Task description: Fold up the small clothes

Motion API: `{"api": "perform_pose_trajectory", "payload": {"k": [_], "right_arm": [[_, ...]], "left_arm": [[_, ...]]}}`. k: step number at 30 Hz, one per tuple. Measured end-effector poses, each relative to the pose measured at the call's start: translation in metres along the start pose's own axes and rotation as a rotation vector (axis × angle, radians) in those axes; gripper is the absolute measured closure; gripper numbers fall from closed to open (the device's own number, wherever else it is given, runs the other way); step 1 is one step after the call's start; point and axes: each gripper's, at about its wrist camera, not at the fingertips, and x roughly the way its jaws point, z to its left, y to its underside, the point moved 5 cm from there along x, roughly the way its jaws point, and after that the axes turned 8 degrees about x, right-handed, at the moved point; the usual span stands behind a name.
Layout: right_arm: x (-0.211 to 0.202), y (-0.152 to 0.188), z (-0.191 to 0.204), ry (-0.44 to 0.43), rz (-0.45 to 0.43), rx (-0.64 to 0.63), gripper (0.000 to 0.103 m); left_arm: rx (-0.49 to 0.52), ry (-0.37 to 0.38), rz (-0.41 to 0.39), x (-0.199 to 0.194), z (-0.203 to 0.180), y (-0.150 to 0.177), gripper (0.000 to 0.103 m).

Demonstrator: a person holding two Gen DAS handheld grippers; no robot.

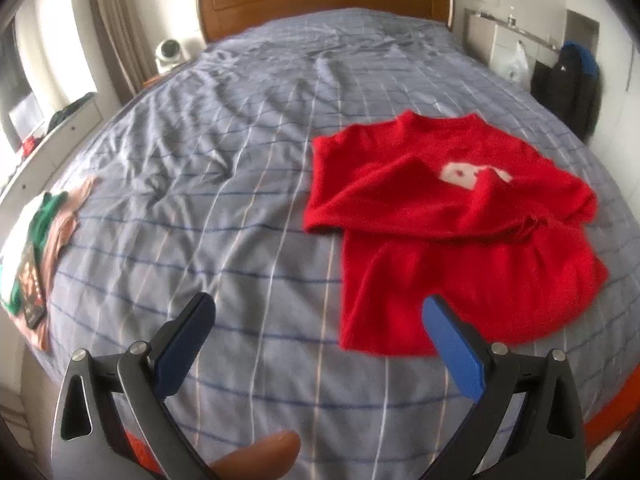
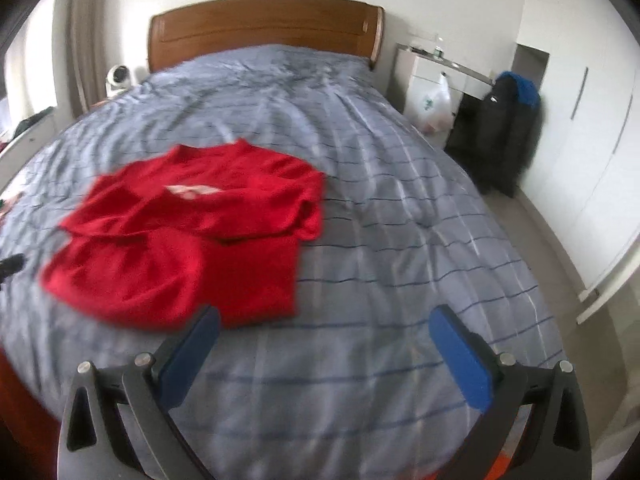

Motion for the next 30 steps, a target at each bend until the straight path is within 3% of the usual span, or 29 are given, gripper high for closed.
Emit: {"api": "perform_pose_trajectory", "payload": {"k": [5,10,15,17,19,23,25,28,30], "right_arm": [[0.011,-0.008,-0.001,0.001,0.028,0.03,0.0],[0.001,-0.009,0.025,-0.036,0.018,-0.04,0.0],[0.014,-0.014,0.027,-0.058,-0.021,-0.074,0.0],[0.044,-0.02,0.009,-0.085,-0.012,-0.039,0.0],[0.088,-0.029,-0.021,-0.05,0.0,0.003,0.0],[0.169,-0.055,-0.072,0.026,0.025,0.046,0.0],[0.201,-0.065,-0.094,0.043,0.03,0.108,0.0],[0.244,-0.05,-0.115,0.04,0.185,0.22,0.0],[0.237,-0.052,-0.112,0.05,0.146,0.197,0.0]], "left_arm": [[0.025,0.062,-0.004,-0.003,-0.021,-0.008,0.0],[0.074,0.107,-0.021,-0.009,-0.04,-0.016,0.0],[0.087,0.055,-0.011,0.027,-0.013,-0.025,0.0],[0.068,0.01,0.039,0.071,0.017,-0.032,0.0],[0.042,-0.036,0.082,0.111,0.044,-0.039,0.0],[-0.051,-0.032,0.106,0.173,0.078,-0.063,0.0],[-0.065,-0.052,0.079,0.19,0.083,-0.068,0.0],[-0.046,-0.033,0.038,0.201,0.078,-0.061,0.0],[-0.073,0.0,0.02,0.197,0.081,-0.059,0.0]]}}
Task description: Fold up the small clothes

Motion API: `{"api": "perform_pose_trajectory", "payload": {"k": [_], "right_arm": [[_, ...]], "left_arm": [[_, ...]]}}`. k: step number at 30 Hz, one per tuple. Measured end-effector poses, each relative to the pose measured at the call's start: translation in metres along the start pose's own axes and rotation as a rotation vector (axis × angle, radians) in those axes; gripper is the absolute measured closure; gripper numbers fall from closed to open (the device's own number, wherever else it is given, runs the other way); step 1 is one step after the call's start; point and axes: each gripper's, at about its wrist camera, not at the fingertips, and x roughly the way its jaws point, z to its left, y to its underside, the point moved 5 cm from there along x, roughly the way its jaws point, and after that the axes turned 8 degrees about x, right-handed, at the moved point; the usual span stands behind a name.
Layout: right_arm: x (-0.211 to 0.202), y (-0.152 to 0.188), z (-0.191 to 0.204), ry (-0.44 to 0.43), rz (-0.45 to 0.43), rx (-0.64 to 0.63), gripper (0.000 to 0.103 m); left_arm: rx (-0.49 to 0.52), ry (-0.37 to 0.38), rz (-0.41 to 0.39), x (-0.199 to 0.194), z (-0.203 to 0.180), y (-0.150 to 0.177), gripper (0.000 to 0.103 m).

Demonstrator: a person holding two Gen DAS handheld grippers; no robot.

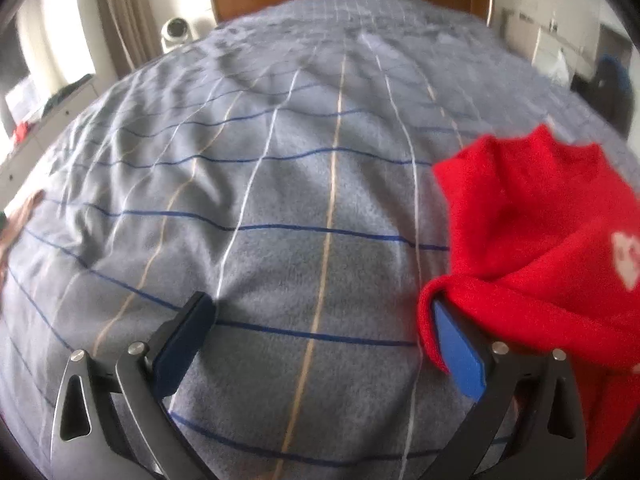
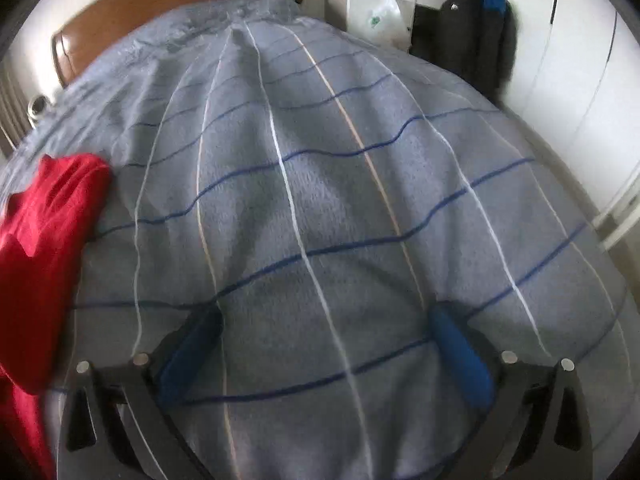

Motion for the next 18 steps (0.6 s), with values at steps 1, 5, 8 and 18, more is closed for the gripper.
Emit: {"api": "perform_pose_trajectory", "payload": {"k": [1,5,8,18], "right_arm": [[-0.0002,0.0015,0.0034,0.018,-0.007,-0.018,0.0],[0.001,0.001,0.0078,0.032,-0.001,-0.03,0.0],[-0.0001,0.0011,0.0092,0.029,0.0,-0.027,0.0],[-0.0001,0.0014,0.0079,0.027,0.0,-0.025,0.0]], "left_arm": [[-0.02,0.027,0.007,0.0028,0.0028,0.0012,0.0],[-0.029,0.04,0.009,0.0026,0.0021,0.002,0.0],[-0.026,0.035,0.012,0.0029,0.0003,0.0014,0.0],[-0.025,0.034,0.011,0.0025,-0.0009,0.0015,0.0]]}}
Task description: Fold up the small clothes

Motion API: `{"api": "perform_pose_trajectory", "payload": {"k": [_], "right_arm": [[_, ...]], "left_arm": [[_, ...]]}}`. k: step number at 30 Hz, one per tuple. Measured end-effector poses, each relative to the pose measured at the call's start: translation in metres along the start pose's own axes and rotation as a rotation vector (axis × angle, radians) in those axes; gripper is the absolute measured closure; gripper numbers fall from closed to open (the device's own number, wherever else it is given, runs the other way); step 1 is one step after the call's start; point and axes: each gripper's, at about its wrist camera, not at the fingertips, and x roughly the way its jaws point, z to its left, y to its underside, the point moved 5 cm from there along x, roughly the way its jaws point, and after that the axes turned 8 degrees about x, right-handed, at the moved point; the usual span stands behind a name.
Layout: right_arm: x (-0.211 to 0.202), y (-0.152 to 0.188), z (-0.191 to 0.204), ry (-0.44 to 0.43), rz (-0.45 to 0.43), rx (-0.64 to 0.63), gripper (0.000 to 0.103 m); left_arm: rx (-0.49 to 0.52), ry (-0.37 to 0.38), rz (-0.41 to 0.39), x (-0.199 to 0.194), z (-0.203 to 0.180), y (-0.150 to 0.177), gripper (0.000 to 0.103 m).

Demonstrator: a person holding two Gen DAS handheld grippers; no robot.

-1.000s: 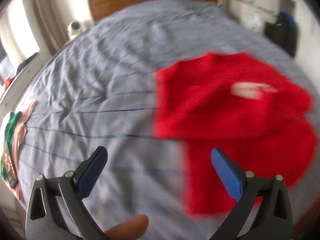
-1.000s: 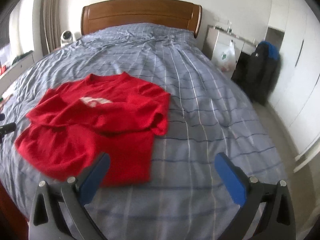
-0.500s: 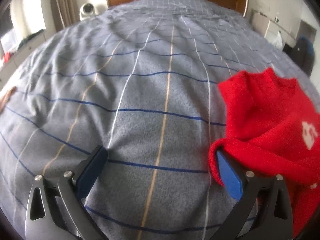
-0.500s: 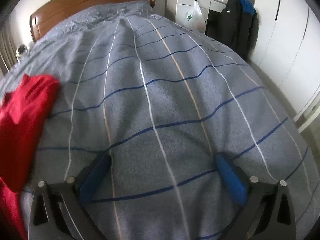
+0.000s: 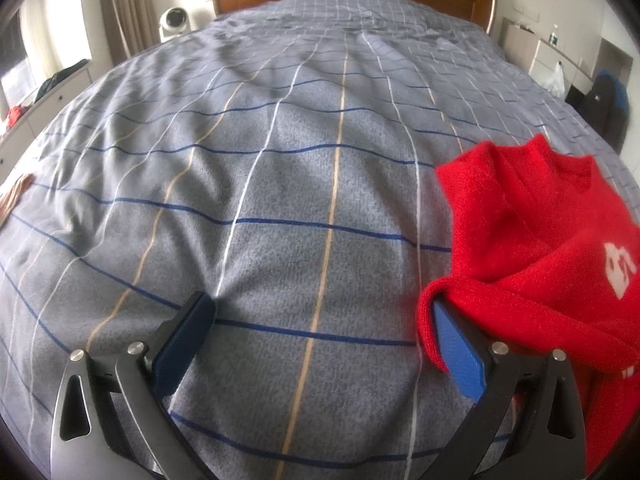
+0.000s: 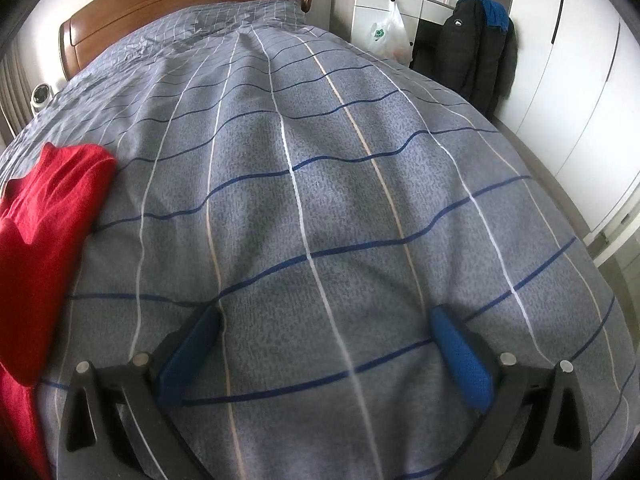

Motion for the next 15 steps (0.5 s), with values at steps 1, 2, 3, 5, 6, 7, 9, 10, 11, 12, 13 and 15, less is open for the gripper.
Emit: {"api": "perform_pose_trajectory", "payload": {"k": [1,2,3,5,6,7,9,10,11,12,13,15], "right_arm": [[0.0001,-0.0001,0.0007,0.0,0.001,0.0,0.0],[0.0001,-0.0002,0.0016,0.0,0.001,0.0,0.0],[0.0001,-0.0001,0.0009,0.0,0.0,0.0,0.0],[-0.0001,-0.0001,0.0014,0.0,0.0,0.0,0.0],[0.0001,-0.0001,0.0014,0.0,0.0,0.0,0.0],[-0.0001,-0.0002,0.0024,0.001,0.0,-0.001,0.0],[0.0001,-0.0001,0.0017,0.0,0.001,0.0,0.0],[0.0,-0.0002,0.002,0.0,0.0,0.0,0.0],[0.0,-0.0002,0.0015,0.001,0.0,0.0,0.0],[0.0,-0.0001,0.0015,0.0,0.0,0.0,0.0],[0.0,-0.0002,0.0019,0.0,0.0,0.0,0.0],[0.0,-0.0002,0.0014,0.001,0.0,0.0,0.0]], "left_arm": [[0.0,0.0,0.0,0.0,0.001,0.0001,0.0],[0.001,-0.001,0.0,-0.0001,0.0008,0.0,0.0],[0.0,0.0,0.0,-0.0001,0.0011,0.0,0.0],[0.0,0.0,0.0,-0.0001,0.0004,0.0,0.0],[0.0,0.0,0.0,-0.0001,0.001,0.0001,0.0],[0.001,-0.001,0.0,-0.0001,-0.0006,0.0,0.0],[0.0,0.0,0.0,-0.0001,0.0,0.0001,0.0],[0.0,0.0,0.0,-0.0002,0.0009,0.0001,0.0],[0.0,0.0,0.0,-0.0002,0.001,0.0001,0.0],[0.0,0.0,0.0,-0.0002,0.0012,0.0001,0.0],[0.0,0.0,0.0,-0.0002,-0.0004,0.0001,0.0],[0.0,0.0,-0.001,-0.0002,0.0013,0.0001,0.0]]}}
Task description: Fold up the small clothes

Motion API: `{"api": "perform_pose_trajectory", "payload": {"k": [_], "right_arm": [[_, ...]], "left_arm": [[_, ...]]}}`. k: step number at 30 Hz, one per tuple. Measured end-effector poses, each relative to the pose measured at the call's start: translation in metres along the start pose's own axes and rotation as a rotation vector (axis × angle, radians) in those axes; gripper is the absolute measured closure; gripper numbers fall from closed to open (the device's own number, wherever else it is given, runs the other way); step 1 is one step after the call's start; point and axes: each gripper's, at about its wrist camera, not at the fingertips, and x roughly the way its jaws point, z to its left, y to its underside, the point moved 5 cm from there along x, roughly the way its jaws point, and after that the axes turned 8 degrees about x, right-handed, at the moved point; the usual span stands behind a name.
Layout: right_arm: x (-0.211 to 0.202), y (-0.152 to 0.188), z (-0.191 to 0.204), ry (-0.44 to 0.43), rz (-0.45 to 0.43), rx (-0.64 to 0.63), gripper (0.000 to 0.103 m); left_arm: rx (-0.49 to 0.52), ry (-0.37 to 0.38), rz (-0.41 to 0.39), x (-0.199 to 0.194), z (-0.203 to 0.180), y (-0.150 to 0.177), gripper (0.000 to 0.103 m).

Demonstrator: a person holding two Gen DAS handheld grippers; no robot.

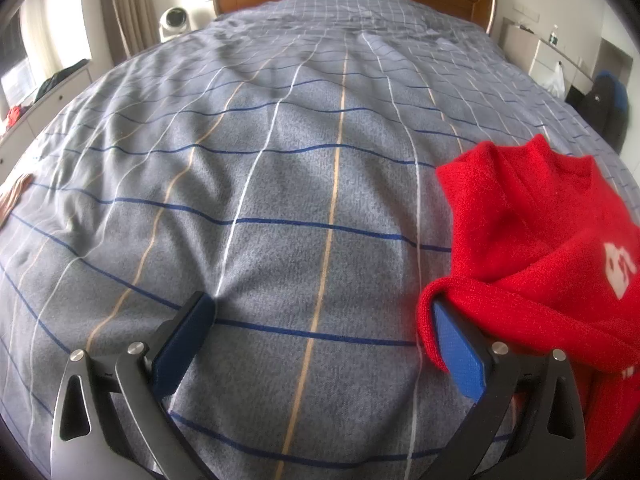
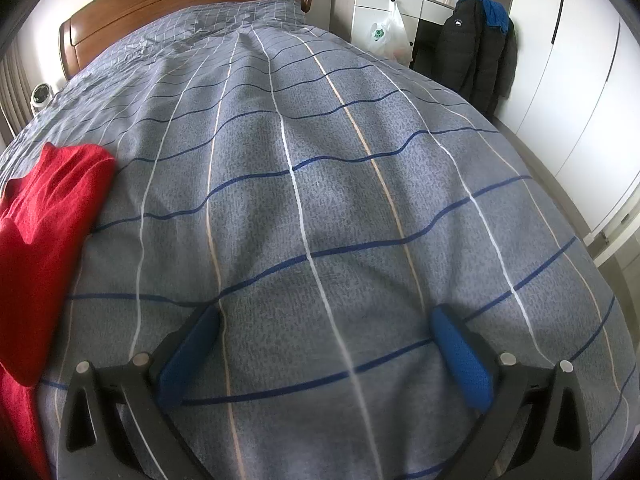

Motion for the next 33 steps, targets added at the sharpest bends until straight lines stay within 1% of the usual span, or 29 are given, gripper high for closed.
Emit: {"api": "perform_pose_trajectory", "payload": {"k": [33], "right_arm": [[0.0008,0.0005,-0.0002,0.0,-0.001,0.001,0.0]], "left_arm": [[0.0,0.0,-0.001,-0.0003,0.0002,0.0,0.0]]}}
